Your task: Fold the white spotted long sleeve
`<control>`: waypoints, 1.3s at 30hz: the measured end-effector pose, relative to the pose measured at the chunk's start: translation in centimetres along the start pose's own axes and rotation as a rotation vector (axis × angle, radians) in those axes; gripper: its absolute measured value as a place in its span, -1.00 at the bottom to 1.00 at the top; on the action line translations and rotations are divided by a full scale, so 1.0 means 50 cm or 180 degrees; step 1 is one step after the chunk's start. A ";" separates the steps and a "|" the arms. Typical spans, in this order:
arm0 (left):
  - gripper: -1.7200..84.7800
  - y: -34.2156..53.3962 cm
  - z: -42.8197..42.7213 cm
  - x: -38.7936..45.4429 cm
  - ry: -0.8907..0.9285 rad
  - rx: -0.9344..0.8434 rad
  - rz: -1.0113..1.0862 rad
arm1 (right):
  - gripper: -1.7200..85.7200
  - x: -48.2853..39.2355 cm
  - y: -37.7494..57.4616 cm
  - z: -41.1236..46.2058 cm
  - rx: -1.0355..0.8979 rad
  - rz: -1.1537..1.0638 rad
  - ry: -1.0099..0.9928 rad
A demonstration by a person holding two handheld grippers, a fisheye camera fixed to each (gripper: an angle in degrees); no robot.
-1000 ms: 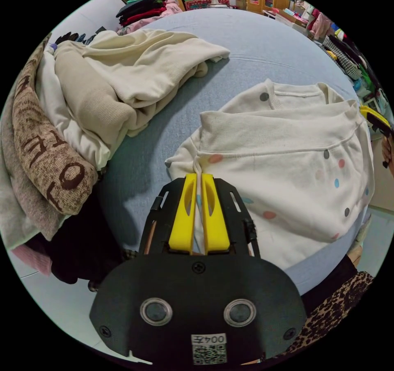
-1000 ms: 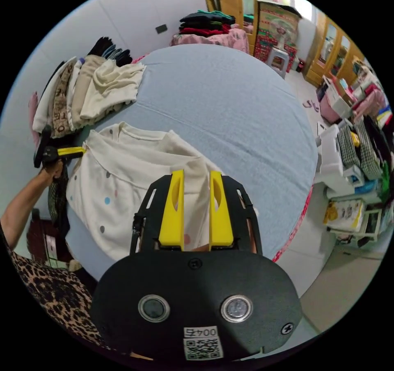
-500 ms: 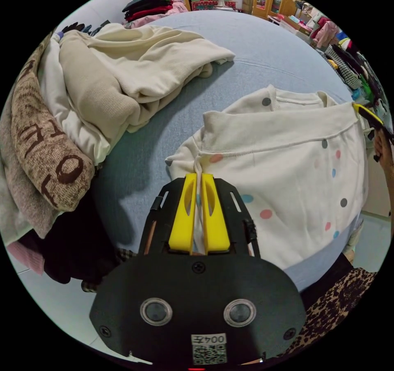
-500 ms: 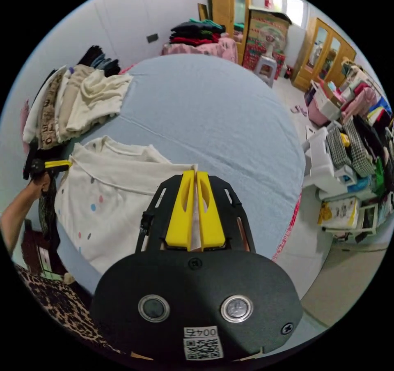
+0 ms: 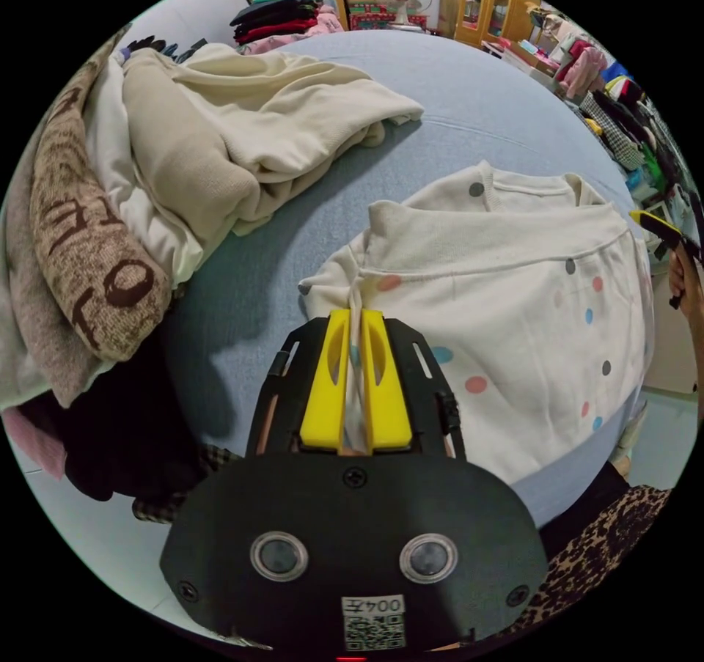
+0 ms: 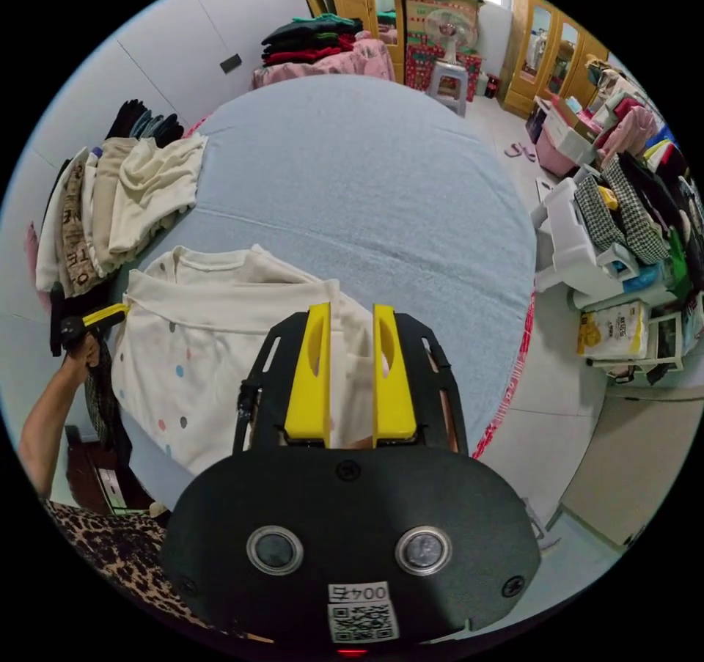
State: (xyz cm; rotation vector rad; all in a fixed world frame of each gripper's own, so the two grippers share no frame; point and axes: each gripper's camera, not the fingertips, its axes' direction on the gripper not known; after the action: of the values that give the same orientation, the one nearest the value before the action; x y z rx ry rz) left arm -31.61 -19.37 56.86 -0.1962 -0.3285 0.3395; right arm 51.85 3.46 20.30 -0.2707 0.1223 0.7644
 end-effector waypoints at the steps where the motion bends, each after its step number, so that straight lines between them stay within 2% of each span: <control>1: -0.86 0.006 -0.004 -0.010 0.0043 0.0024 -0.0061 | -0.75 -0.013 0.016 -0.015 0.0064 -0.0028 0.0007; 6: -0.80 0.029 -0.022 -0.039 0.0165 0.0120 -0.0100 | -0.77 -0.088 0.083 -0.046 0.0343 -0.0304 -0.0183; 12: -0.76 0.054 -0.054 -0.053 0.0121 0.0169 -0.0034 | -0.69 -0.115 0.095 0.052 -0.0257 -0.0368 -0.0026; 18: -0.74 0.084 -0.105 -0.064 -0.0036 0.0214 0.0105 | -0.70 -0.124 0.086 0.072 -0.0327 -0.0373 0.0099; 23: -0.76 0.119 -0.177 -0.081 0.0253 0.0553 0.0026 | -0.69 -0.136 0.077 0.077 -0.0386 -0.0355 0.0148; 26: -0.78 0.113 -0.180 -0.022 0.0444 0.0675 0.0276 | -0.69 -0.145 0.071 0.081 -0.0437 -0.0364 0.0199; 28: -0.77 0.101 -0.160 0.014 0.0320 0.0613 0.0380 | -0.69 -0.151 0.067 0.083 -0.0472 -0.0389 0.0230; 33: -0.74 0.070 -0.106 0.013 0.0224 0.0429 0.0155 | -0.69 -0.153 0.066 0.086 -0.0480 -0.0402 0.0198; 39: -0.72 0.067 -0.095 -0.031 0.0523 0.0379 -0.0031 | -0.69 -0.161 0.068 0.091 -0.0472 -0.0449 0.0212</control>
State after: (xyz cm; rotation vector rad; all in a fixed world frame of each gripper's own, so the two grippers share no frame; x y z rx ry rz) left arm -32.34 -17.45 51.18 -0.1045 -0.1464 0.3299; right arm 43.76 1.77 25.64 -0.4413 0.1083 0.6250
